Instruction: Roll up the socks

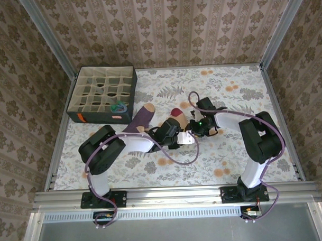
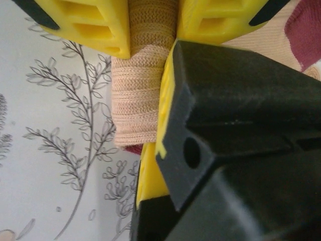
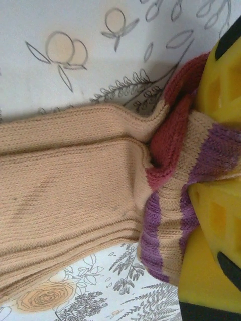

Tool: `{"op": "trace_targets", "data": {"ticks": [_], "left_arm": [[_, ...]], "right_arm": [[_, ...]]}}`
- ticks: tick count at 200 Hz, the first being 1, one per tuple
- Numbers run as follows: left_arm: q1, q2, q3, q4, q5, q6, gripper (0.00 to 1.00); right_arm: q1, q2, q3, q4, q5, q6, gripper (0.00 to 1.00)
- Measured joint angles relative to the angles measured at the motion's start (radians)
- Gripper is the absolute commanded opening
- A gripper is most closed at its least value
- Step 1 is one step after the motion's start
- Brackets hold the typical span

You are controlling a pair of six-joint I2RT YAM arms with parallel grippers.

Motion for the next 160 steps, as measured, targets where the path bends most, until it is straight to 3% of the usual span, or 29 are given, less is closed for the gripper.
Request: {"op": "trace_targets", "data": {"ticks": [17,52,119,160], "left_arm": [[0.015,0.009,0.025,-0.034,0.019,-0.042,0.27],[0.091,0.051,0.135,-0.182,0.195,-0.118,0.26],[0.249,0.183,0.331,-0.345,0.488,-0.31,0.18],[0.309,0.249,0.402,-0.423,0.692,-0.38,0.16]], "right_arm": [[-0.004,-0.012,-0.013,0.015,-0.006,-0.007,0.35],[-0.029,-0.064,-0.054,0.026,-0.02,-0.007,0.42],[-0.028,-0.31,-0.109,-0.014,-0.021,-0.01,0.45],[-0.027,-0.31,-0.116,0.048,0.044,-0.02,0.47]]}}
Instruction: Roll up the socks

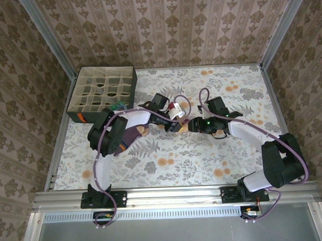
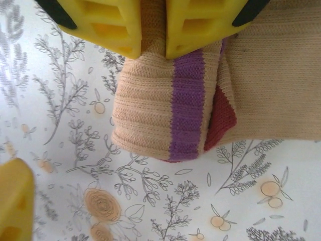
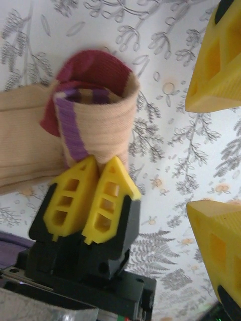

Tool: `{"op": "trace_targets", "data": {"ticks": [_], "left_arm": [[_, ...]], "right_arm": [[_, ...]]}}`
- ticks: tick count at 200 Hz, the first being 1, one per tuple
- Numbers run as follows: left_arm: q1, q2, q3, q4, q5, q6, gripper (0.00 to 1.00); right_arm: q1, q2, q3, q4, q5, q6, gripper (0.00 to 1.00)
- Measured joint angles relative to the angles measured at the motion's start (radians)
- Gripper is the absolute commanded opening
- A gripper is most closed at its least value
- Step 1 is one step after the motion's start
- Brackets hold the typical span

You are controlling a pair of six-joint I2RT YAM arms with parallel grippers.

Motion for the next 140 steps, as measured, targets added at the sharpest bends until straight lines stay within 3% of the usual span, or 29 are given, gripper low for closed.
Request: {"op": "trace_targets", "data": {"ticks": [43,89,119,140], "left_arm": [[0.021,0.042,0.046,-0.093,0.131,-0.034,0.15],[0.024,0.058,0.052,-0.153,0.206,-0.055,0.14],[0.023,0.049,0.034,-0.146,0.206,-0.06,0.14],[0.02,0.026,0.0,-0.14,0.204,-0.06,0.14]], "right_arm": [[0.011,0.134,0.066,0.043,0.058,-0.057,0.47],[0.023,0.311,0.185,0.037,0.051,-0.118,0.38],[0.058,0.322,0.183,0.007,0.044,-0.114,0.27],[0.081,0.32,0.158,0.003,0.045,-0.088,0.14]]}}
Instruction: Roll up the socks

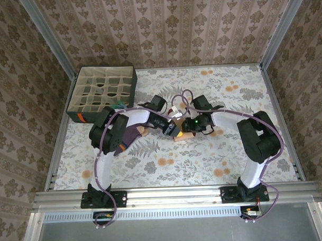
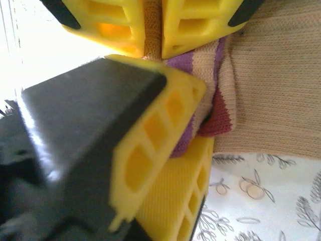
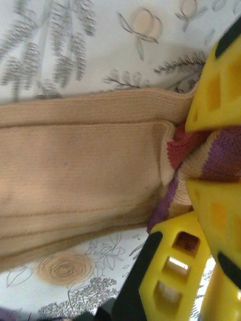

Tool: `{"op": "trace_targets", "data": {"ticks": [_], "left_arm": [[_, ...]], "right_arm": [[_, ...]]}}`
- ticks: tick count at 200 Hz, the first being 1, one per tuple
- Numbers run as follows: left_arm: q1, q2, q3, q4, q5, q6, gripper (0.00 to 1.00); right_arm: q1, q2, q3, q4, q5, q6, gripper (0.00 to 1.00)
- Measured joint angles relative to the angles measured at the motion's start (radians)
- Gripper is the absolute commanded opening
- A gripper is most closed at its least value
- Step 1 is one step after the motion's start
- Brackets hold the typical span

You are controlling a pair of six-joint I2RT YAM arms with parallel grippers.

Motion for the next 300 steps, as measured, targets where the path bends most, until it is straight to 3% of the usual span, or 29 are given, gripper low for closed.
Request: {"op": "trace_targets", "data": {"ticks": [27,58,107,145,178,230,246,260,283,300], "left_arm": [[-0.024,-0.051,-0.065,0.021,-0.036,0.006,0.21],[-0.085,-0.171,-0.202,0.121,-0.161,0.038,0.31],[-0.173,-0.367,-0.424,0.317,-0.422,0.16,0.34],[-0.286,-0.508,-0.62,0.509,-0.708,0.311,0.37],[-0.358,-0.511,-0.694,0.646,-0.88,0.418,0.4],[-0.373,-0.413,-0.673,0.747,-0.993,0.485,0.44],[-0.377,-0.397,-0.653,0.742,-1.007,0.488,0.39],[-0.377,-0.375,-0.619,0.719,-1.02,0.487,0.25],[-0.356,-0.368,-0.566,0.634,-0.985,0.44,0.05],[-0.303,-0.362,-0.497,0.52,-0.865,0.385,0.0]], "right_arm": [[0.038,-0.048,-0.055,0.0,0.026,0.061,0.06],[0.074,-0.079,-0.096,-0.002,0.048,0.132,0.02],[0.077,-0.034,-0.059,-0.017,0.032,0.163,0.0],[0.077,-0.009,-0.037,-0.025,0.01,0.164,0.0],[0.077,0.0,-0.029,-0.026,-0.001,0.163,0.0],[0.077,0.015,-0.013,-0.033,-0.016,0.162,0.0],[0.076,0.016,-0.012,-0.034,-0.02,0.162,0.02],[0.076,0.015,-0.012,-0.034,-0.021,0.16,0.08],[0.067,0.006,-0.026,-0.022,-0.02,0.161,0.34],[0.042,-0.028,-0.076,0.03,-0.021,0.165,0.39]]}}
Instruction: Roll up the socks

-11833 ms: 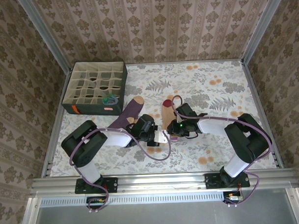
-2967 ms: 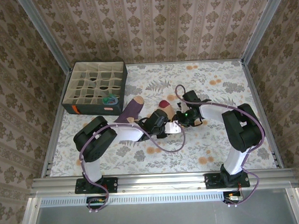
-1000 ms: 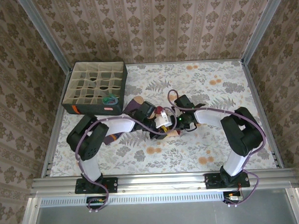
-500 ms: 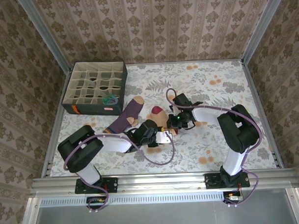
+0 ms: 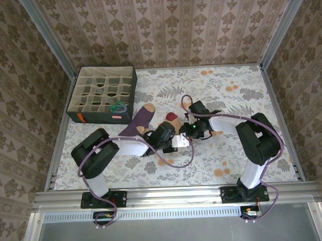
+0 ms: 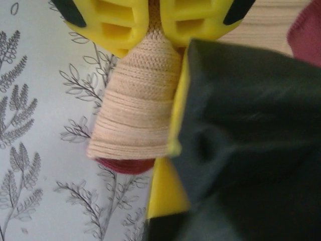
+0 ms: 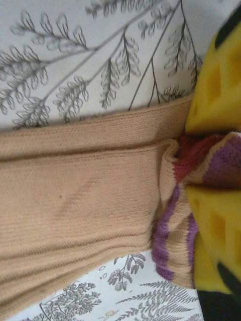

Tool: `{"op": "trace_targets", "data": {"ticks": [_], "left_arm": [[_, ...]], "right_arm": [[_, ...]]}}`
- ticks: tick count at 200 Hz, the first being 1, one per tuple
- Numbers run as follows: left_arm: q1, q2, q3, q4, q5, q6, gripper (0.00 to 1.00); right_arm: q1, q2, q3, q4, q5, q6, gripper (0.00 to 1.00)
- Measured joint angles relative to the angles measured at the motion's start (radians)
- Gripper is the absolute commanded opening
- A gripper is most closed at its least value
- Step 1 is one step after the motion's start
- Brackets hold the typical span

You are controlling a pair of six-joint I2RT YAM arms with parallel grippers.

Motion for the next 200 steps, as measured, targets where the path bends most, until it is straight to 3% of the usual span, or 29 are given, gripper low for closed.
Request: {"op": "trace_targets", "data": {"ticks": [29,99,147,200], "left_arm": [[0.094,0.064,0.127,-0.143,0.239,-0.144,0.0],[0.275,0.179,0.236,-0.233,0.636,-0.452,0.0],[0.317,0.239,0.293,-0.285,0.766,-0.512,0.0],[0.335,0.292,0.359,-0.373,0.846,-0.51,0.0]], "right_arm": [[-0.057,-0.095,-0.116,0.082,-0.023,0.045,0.42],[-0.072,-0.365,-0.209,0.096,-0.002,0.04,0.46],[-0.043,-0.262,-0.191,0.104,-0.003,-0.003,0.46],[-0.011,-0.1,-0.062,0.093,-0.002,-0.05,0.46]]}}
